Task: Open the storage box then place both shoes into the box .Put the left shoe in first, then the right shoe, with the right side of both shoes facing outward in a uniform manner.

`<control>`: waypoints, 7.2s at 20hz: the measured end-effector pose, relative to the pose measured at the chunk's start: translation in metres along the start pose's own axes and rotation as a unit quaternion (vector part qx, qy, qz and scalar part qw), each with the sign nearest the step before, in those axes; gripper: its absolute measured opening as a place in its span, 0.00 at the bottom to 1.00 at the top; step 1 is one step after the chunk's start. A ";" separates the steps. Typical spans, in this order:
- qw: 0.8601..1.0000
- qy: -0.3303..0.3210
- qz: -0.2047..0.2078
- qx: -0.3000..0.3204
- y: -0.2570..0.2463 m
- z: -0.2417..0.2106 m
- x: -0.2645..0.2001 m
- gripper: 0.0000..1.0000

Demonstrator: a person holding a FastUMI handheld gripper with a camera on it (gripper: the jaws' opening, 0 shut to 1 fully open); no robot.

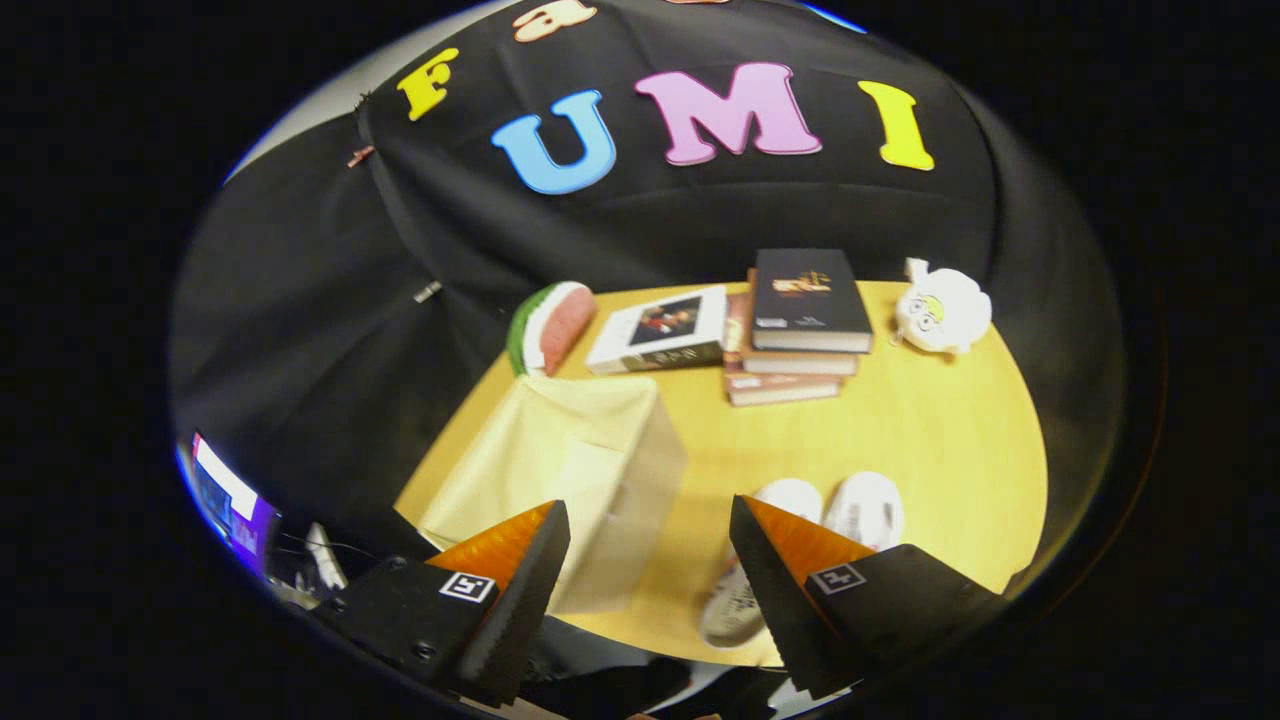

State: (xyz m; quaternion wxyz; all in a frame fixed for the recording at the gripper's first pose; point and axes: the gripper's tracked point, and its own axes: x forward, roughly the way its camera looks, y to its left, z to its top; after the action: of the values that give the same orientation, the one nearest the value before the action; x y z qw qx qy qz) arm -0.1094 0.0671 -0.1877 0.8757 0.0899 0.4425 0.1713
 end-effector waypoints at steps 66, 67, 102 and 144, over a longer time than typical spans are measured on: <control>0.950 0.084 -0.083 0.289 0.140 0.014 0.115 0.06; 0.950 0.084 -0.085 0.290 0.142 0.016 0.119 0.05; 0.974 0.079 -0.157 0.141 -0.143 -0.057 -0.031 0.99; 0.973 0.096 -0.046 0.207 0.040 0.045 0.032 0.06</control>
State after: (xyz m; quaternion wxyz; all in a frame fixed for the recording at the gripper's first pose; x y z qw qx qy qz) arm -0.0641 0.1157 -0.1726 0.7988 0.2315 0.5536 0.0434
